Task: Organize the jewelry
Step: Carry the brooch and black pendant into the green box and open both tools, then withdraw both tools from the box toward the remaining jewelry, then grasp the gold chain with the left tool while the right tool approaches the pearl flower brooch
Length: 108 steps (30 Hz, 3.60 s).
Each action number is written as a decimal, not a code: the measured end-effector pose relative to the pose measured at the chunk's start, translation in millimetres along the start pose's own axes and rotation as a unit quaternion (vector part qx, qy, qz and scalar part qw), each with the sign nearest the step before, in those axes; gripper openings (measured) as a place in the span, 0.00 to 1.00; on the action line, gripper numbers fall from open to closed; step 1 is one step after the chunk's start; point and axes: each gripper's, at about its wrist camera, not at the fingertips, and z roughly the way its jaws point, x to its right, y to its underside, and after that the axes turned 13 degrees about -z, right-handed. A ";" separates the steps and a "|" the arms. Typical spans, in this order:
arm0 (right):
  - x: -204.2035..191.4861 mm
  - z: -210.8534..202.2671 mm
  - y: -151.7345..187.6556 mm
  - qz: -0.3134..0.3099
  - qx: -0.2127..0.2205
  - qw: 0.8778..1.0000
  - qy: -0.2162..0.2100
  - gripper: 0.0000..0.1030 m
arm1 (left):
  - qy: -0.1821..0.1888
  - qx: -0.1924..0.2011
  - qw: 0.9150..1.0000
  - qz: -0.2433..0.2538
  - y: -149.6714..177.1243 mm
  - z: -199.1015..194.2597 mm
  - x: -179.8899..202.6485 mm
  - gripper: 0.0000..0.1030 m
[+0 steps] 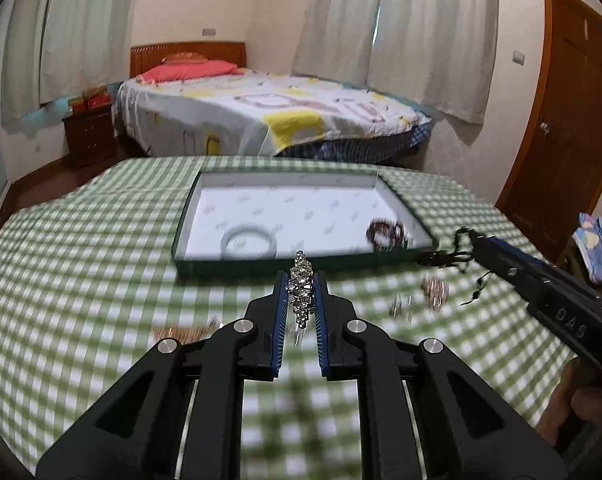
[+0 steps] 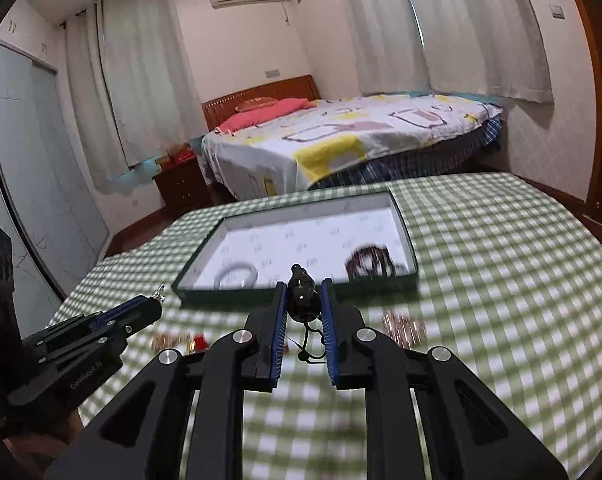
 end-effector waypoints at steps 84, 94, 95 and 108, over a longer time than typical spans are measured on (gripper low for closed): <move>6.7 28.3 58.7 0.003 -0.096 0.995 0.031 0.28 | -0.064 -0.033 0.996 -0.053 22.6 16.1 -51.9 0.59; 30.8 44.7 51.4 0.014 -0.108 0.992 0.059 0.28 | -0.073 -0.033 0.995 -0.060 16.8 27.2 -61.3 0.59; 32.8 46.5 50.4 0.014 -0.108 0.992 0.062 0.28 | -0.075 -0.033 0.995 -0.062 15.7 28.3 -63.5 0.59; 43.6 78.3 43.0 -0.005 -0.138 0.986 0.097 0.54 | -0.101 -0.034 0.991 -0.084 9.1 37.5 -90.5 0.59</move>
